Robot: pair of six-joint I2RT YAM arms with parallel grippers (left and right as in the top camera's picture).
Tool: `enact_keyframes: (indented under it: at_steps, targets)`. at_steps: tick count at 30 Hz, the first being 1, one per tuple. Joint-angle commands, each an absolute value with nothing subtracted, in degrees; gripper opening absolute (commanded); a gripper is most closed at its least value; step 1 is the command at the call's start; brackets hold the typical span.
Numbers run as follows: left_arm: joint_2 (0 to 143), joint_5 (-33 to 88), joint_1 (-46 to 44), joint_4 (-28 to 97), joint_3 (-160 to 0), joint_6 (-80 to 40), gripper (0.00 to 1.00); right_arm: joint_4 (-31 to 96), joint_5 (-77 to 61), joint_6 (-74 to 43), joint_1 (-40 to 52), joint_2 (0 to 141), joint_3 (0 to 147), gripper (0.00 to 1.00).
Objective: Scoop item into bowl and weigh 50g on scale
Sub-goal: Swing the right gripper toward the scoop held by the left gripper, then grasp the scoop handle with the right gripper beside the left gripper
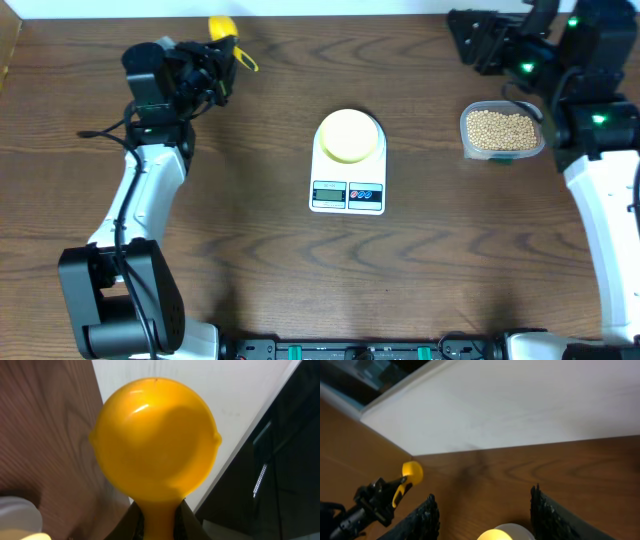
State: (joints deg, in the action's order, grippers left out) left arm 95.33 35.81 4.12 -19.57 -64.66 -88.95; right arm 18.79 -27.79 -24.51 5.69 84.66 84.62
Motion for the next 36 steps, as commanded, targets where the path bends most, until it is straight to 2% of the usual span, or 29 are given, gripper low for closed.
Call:
enact_keyframes:
  at_steps: [1, 8, 14, 15, 17, 21, 36]
  targets:
    - [94.4, 36.8, 2.4, -19.8, -66.0, -92.3, 0.07, 18.5, -24.1, -23.1, 10.1, 87.5, 85.3, 0.57]
    - [94.4, 37.1, -0.8, -19.8, -66.0, -92.3, 0.08, 14.6, -23.2, -23.1, 15.7, 94.5, 85.3, 0.59]
    - [94.4, 36.8, -5.1, -19.9, -66.0, -92.3, 0.07, 12.0, -24.4, -23.1, 18.5, 98.6, 85.3, 0.71]
    - [94.4, 36.5, -5.7, -19.9, -66.0, -92.3, 0.07, 12.1, -24.4, -23.1, 18.9, 98.9, 85.3, 0.71]
    - [94.4, 36.4, -6.9, -19.8, -66.0, -92.2, 0.07, 12.2, -24.4, -23.2, 19.6, 99.4, 85.3, 0.63]
    - [94.4, 36.4, -9.3, -19.8, -66.0, -92.2, 0.08, 11.0, -24.3, -23.7, 21.8, 99.8, 85.3, 0.54]
    - [94.4, 31.9, -13.1, -19.8, -66.0, -92.3, 0.08, 8.9, -18.4, -24.1, 29.8, 99.8, 85.3, 0.53]
